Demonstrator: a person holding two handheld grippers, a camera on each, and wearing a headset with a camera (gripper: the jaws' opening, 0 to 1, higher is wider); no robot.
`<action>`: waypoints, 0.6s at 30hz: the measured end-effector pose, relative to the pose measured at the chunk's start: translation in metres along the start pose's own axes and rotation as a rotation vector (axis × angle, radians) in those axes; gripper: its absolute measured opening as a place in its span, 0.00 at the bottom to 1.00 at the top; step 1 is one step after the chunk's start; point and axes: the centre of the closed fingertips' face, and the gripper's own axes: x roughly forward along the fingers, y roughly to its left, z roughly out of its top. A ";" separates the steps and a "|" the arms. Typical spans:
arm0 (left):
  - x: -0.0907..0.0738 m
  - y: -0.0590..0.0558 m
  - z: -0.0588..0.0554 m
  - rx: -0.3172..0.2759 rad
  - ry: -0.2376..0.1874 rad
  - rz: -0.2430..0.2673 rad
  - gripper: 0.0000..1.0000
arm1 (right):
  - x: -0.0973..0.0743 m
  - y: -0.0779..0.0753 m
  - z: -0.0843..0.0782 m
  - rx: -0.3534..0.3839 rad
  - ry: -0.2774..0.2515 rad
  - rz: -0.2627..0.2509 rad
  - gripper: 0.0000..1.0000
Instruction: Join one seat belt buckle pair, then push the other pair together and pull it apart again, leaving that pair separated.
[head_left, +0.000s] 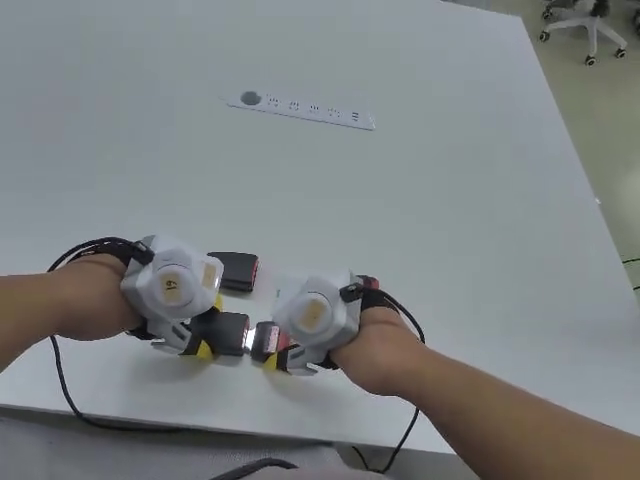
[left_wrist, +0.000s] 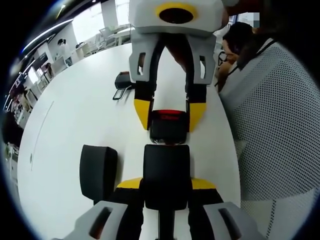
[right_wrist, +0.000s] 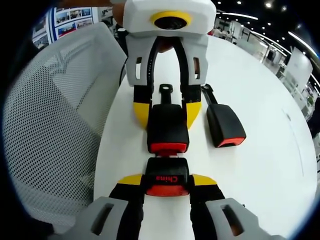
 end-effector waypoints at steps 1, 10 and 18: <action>0.000 0.000 0.000 -0.001 -0.003 0.000 0.34 | 0.000 0.001 0.000 -0.008 0.004 0.001 0.32; 0.001 0.000 -0.001 0.004 0.030 -0.016 0.35 | -0.001 0.002 -0.001 0.005 0.030 -0.021 0.33; -0.011 0.000 0.001 -0.018 0.043 0.021 0.36 | -0.007 -0.002 0.003 0.048 -0.020 -0.054 0.32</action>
